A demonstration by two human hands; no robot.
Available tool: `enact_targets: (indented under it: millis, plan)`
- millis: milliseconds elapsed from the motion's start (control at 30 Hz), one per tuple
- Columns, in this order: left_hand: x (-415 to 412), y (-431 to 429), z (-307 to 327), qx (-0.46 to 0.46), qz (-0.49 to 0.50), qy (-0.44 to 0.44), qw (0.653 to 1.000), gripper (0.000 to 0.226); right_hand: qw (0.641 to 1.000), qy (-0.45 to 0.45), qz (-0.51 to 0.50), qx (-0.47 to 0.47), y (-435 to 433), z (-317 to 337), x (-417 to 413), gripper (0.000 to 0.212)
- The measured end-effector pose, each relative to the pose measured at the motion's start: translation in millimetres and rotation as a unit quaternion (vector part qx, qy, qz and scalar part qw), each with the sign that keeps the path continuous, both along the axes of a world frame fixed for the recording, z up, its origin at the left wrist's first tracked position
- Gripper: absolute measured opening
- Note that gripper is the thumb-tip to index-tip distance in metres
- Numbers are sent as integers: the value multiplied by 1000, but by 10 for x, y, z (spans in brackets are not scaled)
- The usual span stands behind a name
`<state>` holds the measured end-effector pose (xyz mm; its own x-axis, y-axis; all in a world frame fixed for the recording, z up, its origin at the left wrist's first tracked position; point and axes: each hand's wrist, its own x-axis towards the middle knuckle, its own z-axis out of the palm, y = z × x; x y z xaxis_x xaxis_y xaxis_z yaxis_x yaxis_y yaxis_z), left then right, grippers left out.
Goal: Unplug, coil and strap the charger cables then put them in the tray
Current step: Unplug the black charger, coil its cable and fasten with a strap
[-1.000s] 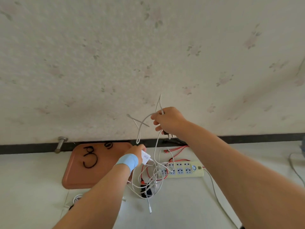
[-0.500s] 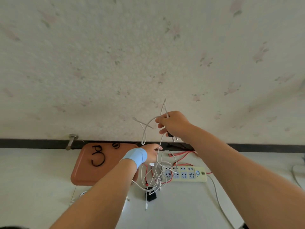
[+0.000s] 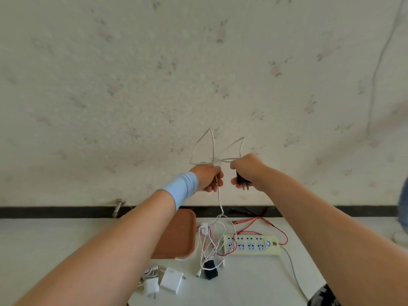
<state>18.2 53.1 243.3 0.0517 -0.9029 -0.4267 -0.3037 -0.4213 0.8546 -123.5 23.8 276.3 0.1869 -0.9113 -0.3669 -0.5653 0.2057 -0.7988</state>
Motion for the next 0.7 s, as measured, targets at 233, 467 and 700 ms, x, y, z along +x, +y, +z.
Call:
enact_targets:
  millis: [233, 467, 700]
  plan:
    - [65, 195, 747, -67, 204, 402, 890, 34, 977, -32, 190, 89, 284, 180, -19, 27]
    - [168, 368, 976, -88, 189, 325, 922, 15, 990, -52, 129, -9, 348, 447, 15, 31]
    - [45, 559, 981, -66, -48, -73, 994, 37, 953, -297, 35, -56, 340, 805, 21, 31]
